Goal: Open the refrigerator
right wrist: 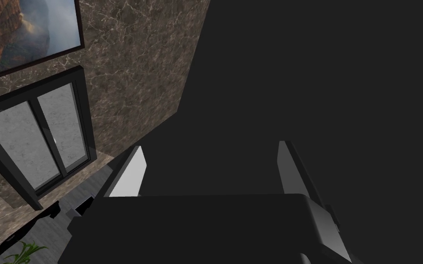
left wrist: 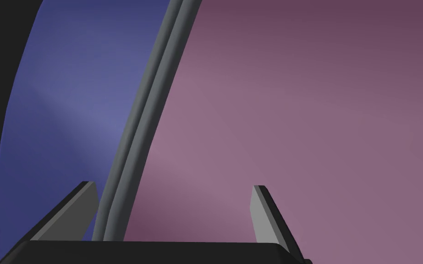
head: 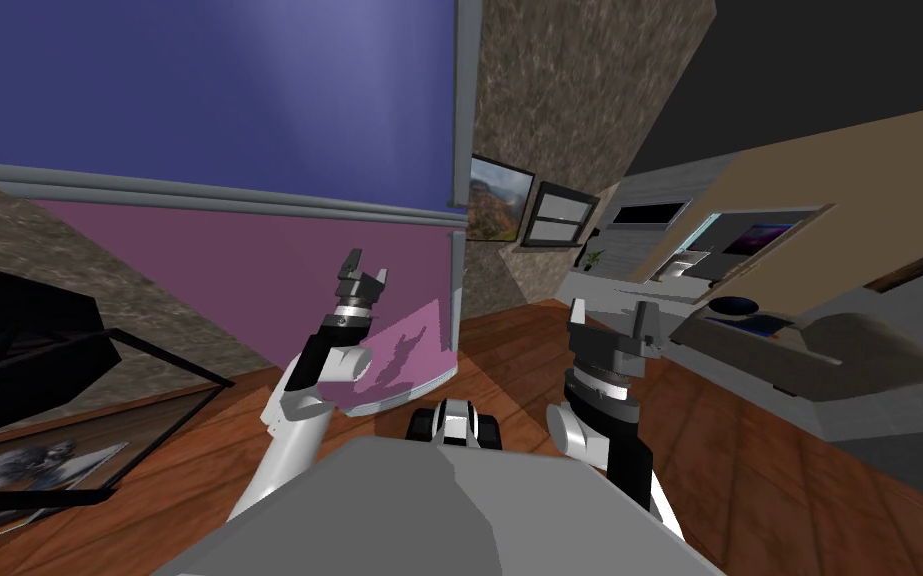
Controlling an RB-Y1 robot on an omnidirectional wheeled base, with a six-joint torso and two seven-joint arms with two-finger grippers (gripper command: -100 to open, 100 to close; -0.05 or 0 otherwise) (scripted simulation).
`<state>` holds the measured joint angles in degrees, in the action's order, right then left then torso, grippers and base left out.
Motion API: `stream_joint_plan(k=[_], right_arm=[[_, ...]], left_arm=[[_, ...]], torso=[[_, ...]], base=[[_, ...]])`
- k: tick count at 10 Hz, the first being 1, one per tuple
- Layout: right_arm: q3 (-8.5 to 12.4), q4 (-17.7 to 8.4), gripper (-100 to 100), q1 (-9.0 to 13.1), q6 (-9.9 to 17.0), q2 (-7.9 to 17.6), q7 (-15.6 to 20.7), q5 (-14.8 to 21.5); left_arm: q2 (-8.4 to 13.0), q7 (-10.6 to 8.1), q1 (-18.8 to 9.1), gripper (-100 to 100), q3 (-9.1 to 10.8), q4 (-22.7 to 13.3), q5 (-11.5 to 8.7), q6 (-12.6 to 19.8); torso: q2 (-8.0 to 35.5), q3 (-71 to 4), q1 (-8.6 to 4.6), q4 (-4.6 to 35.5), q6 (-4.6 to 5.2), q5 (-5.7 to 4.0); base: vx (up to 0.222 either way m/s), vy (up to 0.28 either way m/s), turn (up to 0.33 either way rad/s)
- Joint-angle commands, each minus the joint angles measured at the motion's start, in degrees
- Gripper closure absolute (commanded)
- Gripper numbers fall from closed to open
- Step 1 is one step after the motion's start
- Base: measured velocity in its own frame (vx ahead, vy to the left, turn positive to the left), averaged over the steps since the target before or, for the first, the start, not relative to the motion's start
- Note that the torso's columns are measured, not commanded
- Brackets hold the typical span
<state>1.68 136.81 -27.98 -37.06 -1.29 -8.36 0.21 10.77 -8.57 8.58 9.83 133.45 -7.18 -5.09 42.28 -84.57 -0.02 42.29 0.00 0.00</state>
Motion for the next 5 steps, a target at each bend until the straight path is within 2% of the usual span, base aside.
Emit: stream_joint_plan(k=[1, 3, 4, 5], right_arm=[[0.0, 0.0, 0, 0.0, 0.0, 0.0, 0.0, 0.0], [0.0, 0.0, 0, 0.0, 0.0, 0.0, 0.0, 0.0], [0.0, 0.0, 0, 0.0, 0.0, 0.0, 0.0, 0.0], [0.0, 0.0, 0, 0.0, 0.0, 0.0, 0.0, 0.0]], left_arm=[[0.1, -0.24, -3.0, -100, 1.68, 1.0, -0.5, 3.5], [0.5, -0.64, -6.6, -100, 4.05, 1.8, -1.2, 7.0], [0.5, -0.64, -7.1, -100, 4.05, 1.8, -1.2, 7.5], [0.7, -0.85, -9.1, -100, 5.28, 2.1, -1.5, 9.6]], torso=[[0.0, 0.0, 0.08, 0.0, 0.01, 0.01], [-0.1, -0.1, -0.12, 0.0, 0.00, -0.04], [-0.1, -0.1, -0.24, 0.0, 0.01, -0.08], [0.0, 0.0, 0.08, 0.0, 0.02, 0.00]], base=[[0.056, -0.103, 0.065], [0.095, -0.178, 0.111], [0.082, -0.139, 0.046], [0.077, -0.122, 0.057]])
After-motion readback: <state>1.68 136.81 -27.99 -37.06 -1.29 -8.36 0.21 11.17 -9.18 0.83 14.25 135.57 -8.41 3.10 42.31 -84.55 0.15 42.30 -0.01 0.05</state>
